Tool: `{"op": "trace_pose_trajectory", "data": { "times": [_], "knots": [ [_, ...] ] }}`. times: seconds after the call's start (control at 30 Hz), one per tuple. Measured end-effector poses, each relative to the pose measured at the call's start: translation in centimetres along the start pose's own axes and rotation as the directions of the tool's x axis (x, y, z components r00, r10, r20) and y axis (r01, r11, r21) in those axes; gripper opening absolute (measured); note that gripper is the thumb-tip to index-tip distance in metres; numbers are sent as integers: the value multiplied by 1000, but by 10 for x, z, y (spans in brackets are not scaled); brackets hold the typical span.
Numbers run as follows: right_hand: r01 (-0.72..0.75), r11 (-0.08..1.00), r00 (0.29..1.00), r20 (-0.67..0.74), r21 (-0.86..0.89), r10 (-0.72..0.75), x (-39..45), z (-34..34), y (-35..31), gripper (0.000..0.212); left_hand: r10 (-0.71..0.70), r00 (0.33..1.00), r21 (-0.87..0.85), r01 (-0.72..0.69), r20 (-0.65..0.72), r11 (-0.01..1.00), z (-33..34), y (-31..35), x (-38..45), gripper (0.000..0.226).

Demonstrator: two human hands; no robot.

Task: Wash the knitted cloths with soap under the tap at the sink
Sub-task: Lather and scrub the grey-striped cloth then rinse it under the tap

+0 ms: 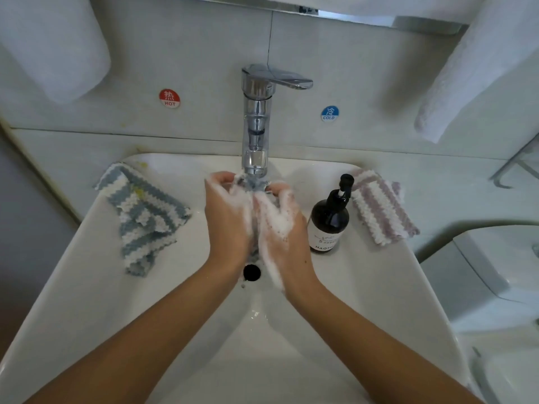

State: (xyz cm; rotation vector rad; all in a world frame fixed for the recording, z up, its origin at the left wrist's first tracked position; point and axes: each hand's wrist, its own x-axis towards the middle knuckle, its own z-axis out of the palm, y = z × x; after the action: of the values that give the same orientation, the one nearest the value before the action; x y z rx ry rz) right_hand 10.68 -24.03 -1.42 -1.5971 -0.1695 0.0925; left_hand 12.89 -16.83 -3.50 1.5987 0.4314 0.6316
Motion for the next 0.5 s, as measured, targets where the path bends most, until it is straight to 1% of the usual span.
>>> {"op": "trace_pose_trajectory", "data": {
  "times": [0.03, 0.07, 0.1, 0.13, 0.2, 0.27, 0.3, 0.37, 0.43, 0.47, 0.5],
  "knots": [
    [-18, 1000, 1000, 8, 13, 18, -2, 1, 1, 11, -1, 1000, 9, 2, -12, 1000, -1, 0, 0, 6],
    [-2, 1000, 1000, 11, -9, 2, -2, 2, 0, 10, -5, 1000, 28, 6, -8, 1000, -2, -2, 0, 9],
    [10, 999, 1000, 17, -32, -10, -2, 2, -1, 11, -22, 1000, 43, 21, 14, 999, -2, -6, 0, 13],
    [8, 1000, 1000, 12, -19, -8, -1, 2, 1, 12, -60, 997, 61, 57, 41, 996, -2, -11, 1, 20],
    [-19, 999, 999, -45, 40, 21, 4, 1, 1, 14, -169, 980, 80, 162, 102, 984, -3, -15, -1, 38],
    [-7, 999, 994, -112, 52, 13, 10, -4, 7, 15, -226, 965, 104, 213, 135, 972, -2, -11, -7, 50],
    [6, 999, 990, -140, 54, 1, 14, -6, 9, 15, -233, 962, 106, 219, 145, 970, -1, -6, -11, 50],
    [32, 997, 980, -200, 71, -17, 19, -10, 11, 16, -227, 954, 123, 206, 197, 971, 4, 1, -16, 38],
    [45, 996, 962, -273, 83, -21, 24, -17, 11, 19, -245, 925, 157, 207, 291, 966, 10, 5, -20, 29],
    [41, 994, 954, -300, 100, -10, 27, -21, 9, 19, -253, 914, 169, 208, 316, 963, 13, 5, -22, 27],
    [27, 993, 949, -316, 119, 12, 29, -24, 7, 18, -287, 899, 175, 240, 331, 955, 14, 5, -23, 25]
  ]
}}
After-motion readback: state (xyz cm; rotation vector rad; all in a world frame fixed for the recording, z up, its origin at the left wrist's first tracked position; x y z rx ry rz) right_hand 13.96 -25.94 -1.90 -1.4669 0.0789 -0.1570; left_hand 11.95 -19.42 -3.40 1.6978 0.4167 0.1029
